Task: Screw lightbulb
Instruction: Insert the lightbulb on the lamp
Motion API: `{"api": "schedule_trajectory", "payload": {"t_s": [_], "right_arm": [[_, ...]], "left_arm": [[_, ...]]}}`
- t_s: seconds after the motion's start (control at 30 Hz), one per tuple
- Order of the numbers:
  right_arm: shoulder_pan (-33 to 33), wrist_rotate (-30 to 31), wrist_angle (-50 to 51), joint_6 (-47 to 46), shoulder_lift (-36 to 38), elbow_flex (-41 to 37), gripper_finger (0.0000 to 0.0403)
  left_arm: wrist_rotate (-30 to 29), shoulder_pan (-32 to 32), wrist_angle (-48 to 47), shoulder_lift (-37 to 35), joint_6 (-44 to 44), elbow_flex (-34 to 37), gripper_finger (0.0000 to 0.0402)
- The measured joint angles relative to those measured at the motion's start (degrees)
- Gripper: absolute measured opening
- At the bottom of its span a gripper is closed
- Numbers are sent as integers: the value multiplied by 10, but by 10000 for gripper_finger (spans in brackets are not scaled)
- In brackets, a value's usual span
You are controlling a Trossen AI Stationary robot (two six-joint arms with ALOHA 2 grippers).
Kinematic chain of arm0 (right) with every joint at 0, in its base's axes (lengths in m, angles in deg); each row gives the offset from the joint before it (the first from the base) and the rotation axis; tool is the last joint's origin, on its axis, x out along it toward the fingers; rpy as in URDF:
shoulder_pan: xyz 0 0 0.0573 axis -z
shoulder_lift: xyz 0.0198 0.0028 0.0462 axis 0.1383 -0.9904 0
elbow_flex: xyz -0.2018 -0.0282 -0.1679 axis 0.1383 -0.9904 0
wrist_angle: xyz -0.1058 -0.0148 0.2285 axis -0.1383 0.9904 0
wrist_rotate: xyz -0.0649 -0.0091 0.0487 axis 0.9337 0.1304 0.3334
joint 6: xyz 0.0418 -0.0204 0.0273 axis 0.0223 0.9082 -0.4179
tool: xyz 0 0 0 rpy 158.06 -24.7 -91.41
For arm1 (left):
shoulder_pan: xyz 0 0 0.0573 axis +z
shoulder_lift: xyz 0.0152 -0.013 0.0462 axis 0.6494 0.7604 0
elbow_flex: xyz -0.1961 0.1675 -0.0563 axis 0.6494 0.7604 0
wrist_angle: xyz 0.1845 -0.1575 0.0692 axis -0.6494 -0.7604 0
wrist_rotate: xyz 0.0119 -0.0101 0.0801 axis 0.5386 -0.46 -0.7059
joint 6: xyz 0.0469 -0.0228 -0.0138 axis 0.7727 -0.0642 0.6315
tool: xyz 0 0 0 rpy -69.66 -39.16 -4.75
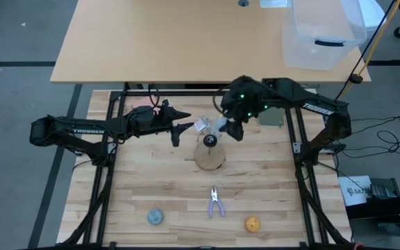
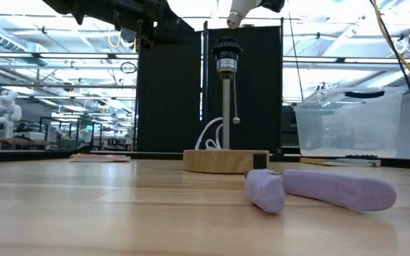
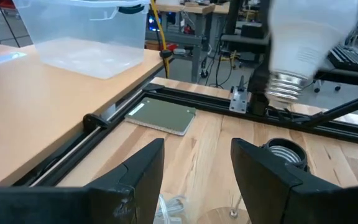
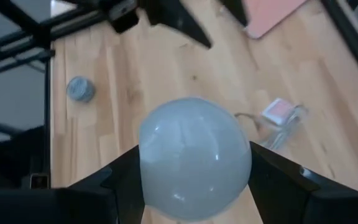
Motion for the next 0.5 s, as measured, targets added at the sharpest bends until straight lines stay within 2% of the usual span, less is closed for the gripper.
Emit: {"api": "schedule_trajectory", "payload": {"t_s": [0.2, 0.5], "right_arm": [[-15, -26, 7, -4, -28, 20, 230], [-16, -26, 100, 14, -117, 133, 230]], "left_arm": [[0, 0, -2, 0, -2, 0, 190], [0, 0, -7, 0, -2, 0, 190]]}}
